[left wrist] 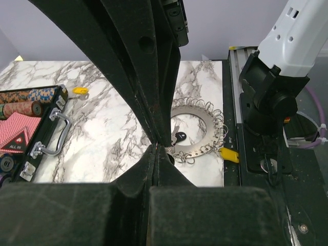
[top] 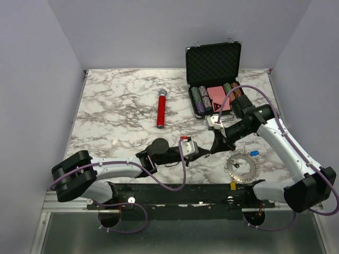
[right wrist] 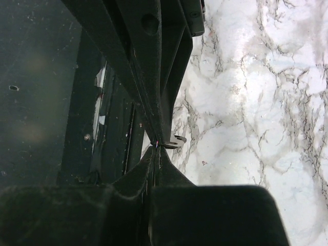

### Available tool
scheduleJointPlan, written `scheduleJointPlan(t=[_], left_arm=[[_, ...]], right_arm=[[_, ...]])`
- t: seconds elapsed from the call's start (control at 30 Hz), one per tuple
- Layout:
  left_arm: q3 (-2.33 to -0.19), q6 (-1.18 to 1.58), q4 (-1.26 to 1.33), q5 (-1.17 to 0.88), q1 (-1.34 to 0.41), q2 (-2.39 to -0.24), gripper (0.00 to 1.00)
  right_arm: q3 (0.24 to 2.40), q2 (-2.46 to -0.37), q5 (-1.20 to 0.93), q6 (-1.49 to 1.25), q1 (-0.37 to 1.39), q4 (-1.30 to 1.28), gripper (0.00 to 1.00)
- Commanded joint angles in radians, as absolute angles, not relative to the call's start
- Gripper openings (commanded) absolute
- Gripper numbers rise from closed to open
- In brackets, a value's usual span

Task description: Put the keys on the keyring

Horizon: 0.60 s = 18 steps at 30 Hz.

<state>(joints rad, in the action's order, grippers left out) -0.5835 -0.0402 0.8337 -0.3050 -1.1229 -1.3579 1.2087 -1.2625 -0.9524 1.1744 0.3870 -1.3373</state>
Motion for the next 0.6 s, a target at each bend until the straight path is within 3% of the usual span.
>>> scheduleJointPlan(t=[0.0,0.07,0.23,0.5,0.57], left_arm=[[-0.592,-0.006,0.84,-0.313,-1.12,-1.364,0.0],[-0.551,0.032,0.906,-0.282,-1.12,-1.353,0.0],[-0.447,0.168,1.095,-0.23,-1.101,-1.307,0.0],[-0.302,0.442,1.599,-0.117,-1.103,-1.363,0.0],[-0.314,0.453,1.594,-0.104,-1.109,-1.367,0.0]], right_arm=[[1.201,-1.252,-0.992,1.16,0.394,-1.355,0.06],[1.197,-1.244,-0.999,1.146,0.394,-1.344,0.12],[1.189,-1.203,-1.028,1.025,0.39,-1.27,0.41],[1.112,-1.16,-1.201,0.986,0.359,-1.137,0.43],[1.083,-1.146,-1.227,0.927,0.357,-1.057,0.43]])
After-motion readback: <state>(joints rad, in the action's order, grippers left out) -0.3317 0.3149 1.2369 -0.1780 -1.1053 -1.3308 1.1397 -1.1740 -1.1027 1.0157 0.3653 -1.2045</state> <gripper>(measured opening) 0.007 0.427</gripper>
